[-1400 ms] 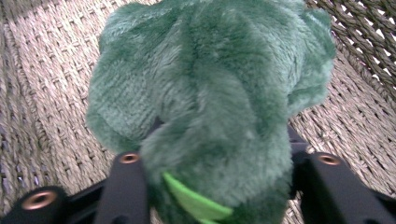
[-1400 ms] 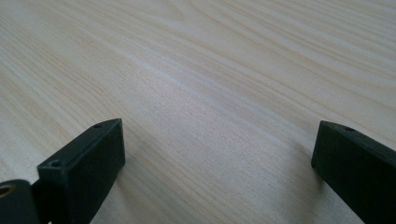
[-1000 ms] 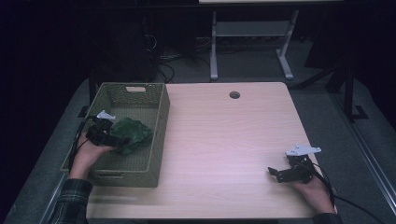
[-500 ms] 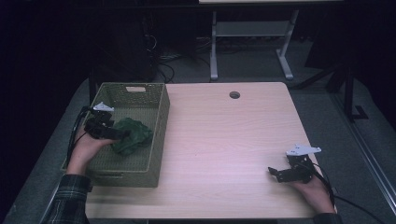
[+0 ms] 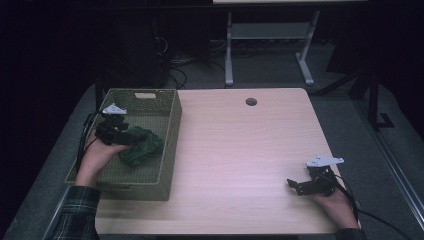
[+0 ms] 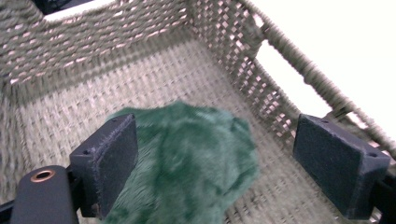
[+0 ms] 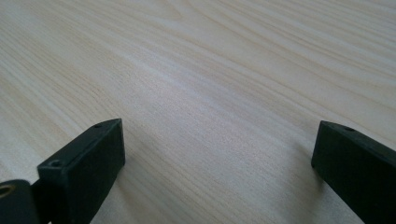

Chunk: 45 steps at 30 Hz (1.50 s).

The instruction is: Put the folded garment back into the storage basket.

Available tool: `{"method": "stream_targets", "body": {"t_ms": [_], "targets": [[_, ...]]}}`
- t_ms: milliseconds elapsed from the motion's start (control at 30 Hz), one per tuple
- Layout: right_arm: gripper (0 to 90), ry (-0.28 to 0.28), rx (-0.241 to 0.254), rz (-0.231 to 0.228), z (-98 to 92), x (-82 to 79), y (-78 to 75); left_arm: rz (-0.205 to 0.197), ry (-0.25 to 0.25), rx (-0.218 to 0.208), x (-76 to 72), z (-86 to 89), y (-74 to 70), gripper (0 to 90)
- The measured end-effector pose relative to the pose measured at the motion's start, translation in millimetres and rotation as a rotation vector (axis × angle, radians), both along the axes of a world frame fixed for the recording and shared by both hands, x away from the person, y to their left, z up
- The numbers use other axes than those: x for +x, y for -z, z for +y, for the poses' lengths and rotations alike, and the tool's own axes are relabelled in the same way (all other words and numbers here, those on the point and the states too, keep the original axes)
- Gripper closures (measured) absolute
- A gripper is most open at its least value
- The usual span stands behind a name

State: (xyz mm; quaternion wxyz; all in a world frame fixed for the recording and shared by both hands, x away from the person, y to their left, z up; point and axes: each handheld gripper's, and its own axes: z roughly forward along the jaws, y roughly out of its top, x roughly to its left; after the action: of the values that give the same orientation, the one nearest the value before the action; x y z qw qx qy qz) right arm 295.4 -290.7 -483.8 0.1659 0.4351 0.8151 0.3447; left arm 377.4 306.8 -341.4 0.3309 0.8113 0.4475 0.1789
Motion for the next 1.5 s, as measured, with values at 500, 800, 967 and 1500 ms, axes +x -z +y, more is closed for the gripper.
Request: {"method": "stream_targets", "body": {"t_ms": [500,800,967,1500], "targets": [[2.4,0.000,0.000,0.000,0.0,0.0,0.0,-0.053,0.082,-0.058,-7.5,-42.5,-17.6,13.6],[2.4,0.000,0.000,0.000,0.0,0.0,0.0,-0.063,0.147,-0.067,-7.2,-74.3,-19.0,13.6],[2.4,0.000,0.000,0.000,0.0,0.0,0.0,-0.066,0.189,-0.083,-8.9,-95.5,-17.4,13.6],[2.4,0.000,0.000,0.000,0.0,0.0,0.0,-0.079,0.313,-0.111,-20.7,-160.4,-5.9,13.6]]}}
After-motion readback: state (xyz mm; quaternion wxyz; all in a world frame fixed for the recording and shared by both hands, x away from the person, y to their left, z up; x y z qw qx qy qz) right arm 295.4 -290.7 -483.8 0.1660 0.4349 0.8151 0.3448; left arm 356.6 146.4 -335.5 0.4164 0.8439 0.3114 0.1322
